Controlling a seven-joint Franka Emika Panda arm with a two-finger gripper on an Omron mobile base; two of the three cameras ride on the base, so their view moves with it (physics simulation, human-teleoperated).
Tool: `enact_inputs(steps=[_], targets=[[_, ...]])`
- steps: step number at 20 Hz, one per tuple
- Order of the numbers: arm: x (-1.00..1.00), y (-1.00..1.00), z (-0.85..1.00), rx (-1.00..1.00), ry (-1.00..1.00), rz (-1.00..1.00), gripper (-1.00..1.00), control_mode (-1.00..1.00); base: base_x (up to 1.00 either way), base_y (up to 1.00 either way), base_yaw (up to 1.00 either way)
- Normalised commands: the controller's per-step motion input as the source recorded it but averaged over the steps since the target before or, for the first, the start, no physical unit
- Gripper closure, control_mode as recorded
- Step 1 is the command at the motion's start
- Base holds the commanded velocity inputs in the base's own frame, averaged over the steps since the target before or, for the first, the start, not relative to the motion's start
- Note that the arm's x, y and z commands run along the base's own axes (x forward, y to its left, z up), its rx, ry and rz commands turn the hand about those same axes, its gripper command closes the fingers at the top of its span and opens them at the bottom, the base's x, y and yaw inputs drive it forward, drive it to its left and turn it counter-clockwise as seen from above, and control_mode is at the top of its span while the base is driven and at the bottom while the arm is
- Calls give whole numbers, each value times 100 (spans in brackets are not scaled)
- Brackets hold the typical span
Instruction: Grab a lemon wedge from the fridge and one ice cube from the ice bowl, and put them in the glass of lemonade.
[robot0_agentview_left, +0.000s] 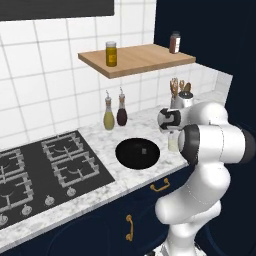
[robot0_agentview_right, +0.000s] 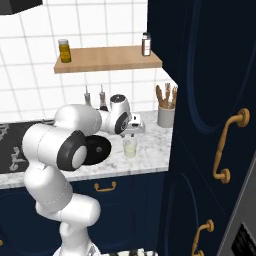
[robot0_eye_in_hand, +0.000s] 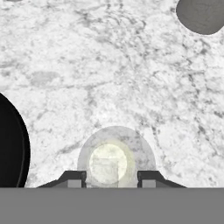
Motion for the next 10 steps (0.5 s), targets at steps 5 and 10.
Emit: enact_inputs(steps=[5,10], targets=[[0,0,2,0,0,0,-100,-100,0,0,0],[0,0,29,3,-1,0,-100,-100,0,0,0]])
